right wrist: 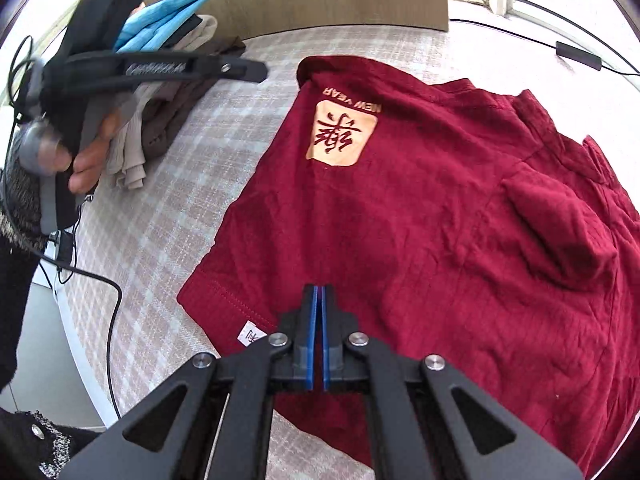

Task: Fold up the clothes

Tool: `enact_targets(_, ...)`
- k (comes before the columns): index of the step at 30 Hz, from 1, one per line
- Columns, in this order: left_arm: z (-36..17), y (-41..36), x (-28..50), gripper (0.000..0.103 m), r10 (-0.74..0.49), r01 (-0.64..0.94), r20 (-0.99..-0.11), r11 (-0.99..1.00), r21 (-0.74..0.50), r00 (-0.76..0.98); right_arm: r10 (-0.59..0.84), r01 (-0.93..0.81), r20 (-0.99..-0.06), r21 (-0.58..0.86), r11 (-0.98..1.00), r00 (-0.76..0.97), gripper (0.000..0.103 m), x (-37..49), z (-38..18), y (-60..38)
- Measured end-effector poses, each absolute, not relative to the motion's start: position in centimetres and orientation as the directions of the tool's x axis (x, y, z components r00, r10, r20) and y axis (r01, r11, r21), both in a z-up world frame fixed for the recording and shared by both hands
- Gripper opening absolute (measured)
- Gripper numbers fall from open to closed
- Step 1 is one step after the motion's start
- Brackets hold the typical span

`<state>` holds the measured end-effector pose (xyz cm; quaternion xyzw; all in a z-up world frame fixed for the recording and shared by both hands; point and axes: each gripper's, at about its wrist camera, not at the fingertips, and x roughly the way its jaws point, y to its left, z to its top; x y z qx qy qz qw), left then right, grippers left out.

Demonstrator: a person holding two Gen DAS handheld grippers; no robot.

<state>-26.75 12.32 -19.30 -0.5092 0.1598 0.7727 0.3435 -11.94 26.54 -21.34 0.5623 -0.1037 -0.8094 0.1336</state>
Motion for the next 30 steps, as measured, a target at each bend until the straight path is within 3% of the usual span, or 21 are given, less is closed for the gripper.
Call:
enact_targets(3,-18.7,11.1,-22.7,0.020,0.347,-0.720,-0.904,-0.691,-0.068,-0.248,-0.292,0.015,-0.875,0.311,-0.950,-0.387,0.006,-9.2,-19.5,30.1)
enact_targets(6,-19.2,10.0,-19.2,0.022,0.367,-0.714,-0.913,-0.686,-0.139,-0.176,-0.205,-0.100,-0.879,0.273,-0.957,-0.431,0.017,-5.5,-18.0,34.7)
enact_targets(8,-20.0,9.9,-16.9,0.022,0.381,-0.716,-0.916,-0.674,-0.183,-0.124,-0.110,-0.227,-0.906,0.218,-0.949,-0.408,0.040,-2.3,-18.1,38.4)
enact_targets(9,-20.4,10.0,-15.8,0.023,0.382,-0.721,-0.918,-0.666,-0.192,-0.108,-0.085,-0.275,-0.914,0.206,-0.939,-0.397,0.042,-0.5,-18.2,40.2)
enact_targets(13,-21.7,10.5,-13.9,0.024,0.351,-0.729,-0.930,-0.664,-0.166,-0.108,-0.014,-0.443,-0.941,0.173,-0.879,-0.339,0.042,5.5,-19.3,46.1)
enact_targets(17,-22.4,11.1,-13.4,0.025,0.320,-0.723,-0.940,-0.677,-0.139,-0.119,-0.028,-0.465,-0.935,0.203,-0.862,-0.355,0.042,6.9,-20.2,47.3)
enact_targets(18,-22.3,11.2,-13.5,0.022,0.317,-0.721,-0.940,-0.680,-0.135,-0.123,-0.027,-0.459,-0.934,0.200,-0.866,-0.357,0.042,6.9,-20.4,47.3)
enact_targets(19,-22.2,11.1,-13.5,0.011,0.317,-0.722,-0.940,-0.679,-0.130,-0.129,-0.025,-0.453,-0.933,0.198,-0.869,-0.359,0.042,6.8,-20.7,47.2)
enact_targets(24,-21.8,10.1,-14.1,0.005,0.344,-0.704,-0.930,-0.692,-0.161,-0.125,-0.019,-0.451,-0.933,0.191,-0.872,-0.359,0.042,6.2,-21.3,47.0)
enact_targets(26,-21.1,9.3,-14.1,0.005,0.365,-0.700,-0.923,-0.691,-0.181,-0.123,-0.018,-0.449,-0.932,0.191,-0.873,-0.362,0.029,6.2,-21.3,47.1)
enact_targets(27,-20.7,8.9,-14.1,0.005,0.376,-0.697,-0.919,-0.691,-0.191,-0.122,-0.023,-0.446,-0.932,0.195,-0.873,-0.362,0.010,6.3,-21.3,47.3)
enact_targets(28,-20.4,8.5,-14.1,0.005,0.386,-0.695,-0.914,-0.691,-0.200,-0.120,-0.038,-0.444,-0.929,0.211,-0.871,-0.368,0.003,6.4,-21.1,47.4)
enact_targets(30,-19.8,7.7,-14.0,0.005,0.404,-0.691,-0.907,-0.689,-0.217,-0.119,-0.029,-0.444,-0.921,0.215,-0.870,-0.389,0.003,7.1,-20.1,47.5)
